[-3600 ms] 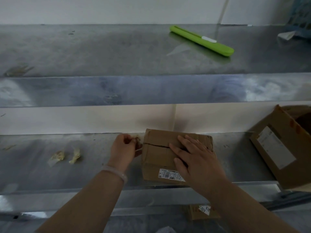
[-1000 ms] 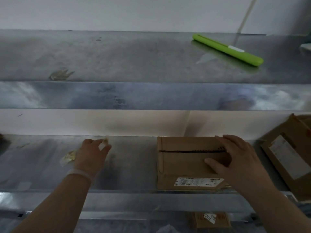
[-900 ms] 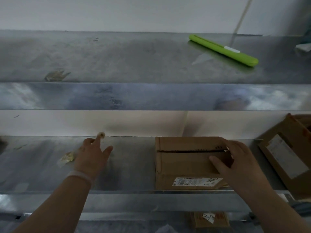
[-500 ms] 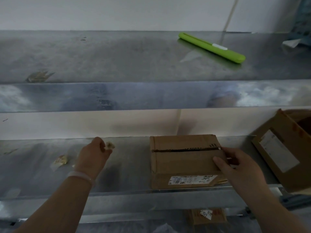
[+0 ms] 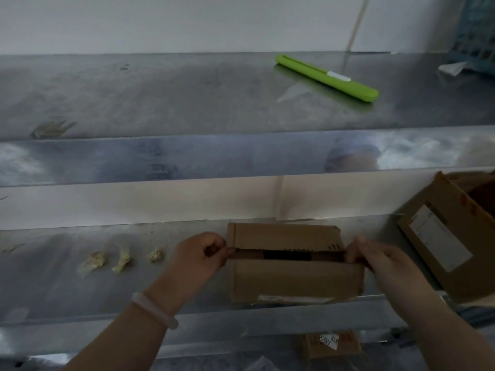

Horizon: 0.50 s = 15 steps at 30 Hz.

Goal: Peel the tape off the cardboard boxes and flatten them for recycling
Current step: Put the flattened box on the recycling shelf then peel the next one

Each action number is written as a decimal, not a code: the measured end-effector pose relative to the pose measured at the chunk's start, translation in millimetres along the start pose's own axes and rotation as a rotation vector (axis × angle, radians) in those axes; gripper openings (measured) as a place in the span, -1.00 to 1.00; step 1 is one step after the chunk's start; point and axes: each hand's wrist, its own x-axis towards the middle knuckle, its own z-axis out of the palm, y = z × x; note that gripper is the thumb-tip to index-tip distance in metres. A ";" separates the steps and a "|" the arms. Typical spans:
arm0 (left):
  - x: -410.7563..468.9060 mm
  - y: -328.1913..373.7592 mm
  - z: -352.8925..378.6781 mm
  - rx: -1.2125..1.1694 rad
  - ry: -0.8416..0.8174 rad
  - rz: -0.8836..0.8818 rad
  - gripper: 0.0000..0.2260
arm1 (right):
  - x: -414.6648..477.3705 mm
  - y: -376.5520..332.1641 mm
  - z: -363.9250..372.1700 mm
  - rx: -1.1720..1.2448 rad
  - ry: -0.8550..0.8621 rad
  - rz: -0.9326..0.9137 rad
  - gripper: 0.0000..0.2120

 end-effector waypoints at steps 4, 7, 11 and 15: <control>-2.9 8.6 2.8 -0.186 0.060 0.027 -0.85 | 3.7 -8.2 -8.9 0.001 -0.122 0.028 -0.80; -2.0 16.3 -2.0 -0.135 0.085 0.146 -0.76 | 7.9 -12.4 -15.2 -0.012 -0.264 0.004 -0.68; -0.5 29.2 -3.3 -0.119 -0.101 0.116 -0.62 | 13.5 -20.2 -18.3 0.065 -0.295 -0.024 -0.58; 6.5 31.9 -2.0 0.025 -0.360 0.150 -0.18 | 17.8 -23.5 -9.4 -0.159 -0.404 -0.096 -0.47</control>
